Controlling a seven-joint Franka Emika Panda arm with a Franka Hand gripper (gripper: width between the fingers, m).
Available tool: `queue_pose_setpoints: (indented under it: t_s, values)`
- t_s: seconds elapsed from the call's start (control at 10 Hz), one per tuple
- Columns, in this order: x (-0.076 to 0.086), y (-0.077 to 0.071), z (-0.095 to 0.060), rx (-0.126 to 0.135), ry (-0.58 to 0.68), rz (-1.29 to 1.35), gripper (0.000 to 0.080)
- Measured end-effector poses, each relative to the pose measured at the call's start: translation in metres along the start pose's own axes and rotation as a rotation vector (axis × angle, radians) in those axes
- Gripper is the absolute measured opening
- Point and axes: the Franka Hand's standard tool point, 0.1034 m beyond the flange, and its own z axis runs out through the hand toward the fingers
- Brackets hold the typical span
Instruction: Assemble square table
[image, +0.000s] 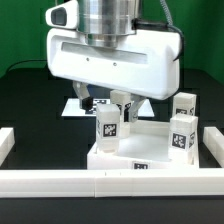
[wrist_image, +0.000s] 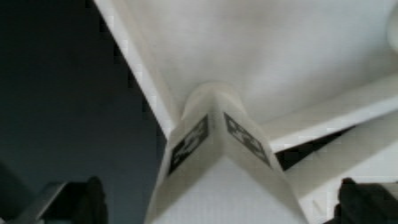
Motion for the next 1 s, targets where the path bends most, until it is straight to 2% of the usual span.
queue_pose_setpoints:
  t_s: [0.4,0.9,1.0]
  values:
    - [0.0033,0.0036,-0.0016,-0.010,0.014,-0.408,0.0649]
    - [0.0004,0.0002,0.0000,-0.021,0.009,-0.640,0.0649]
    - [0.0005,0.0006,0.0001,-0.022,0.009,-0.635,0.0522]
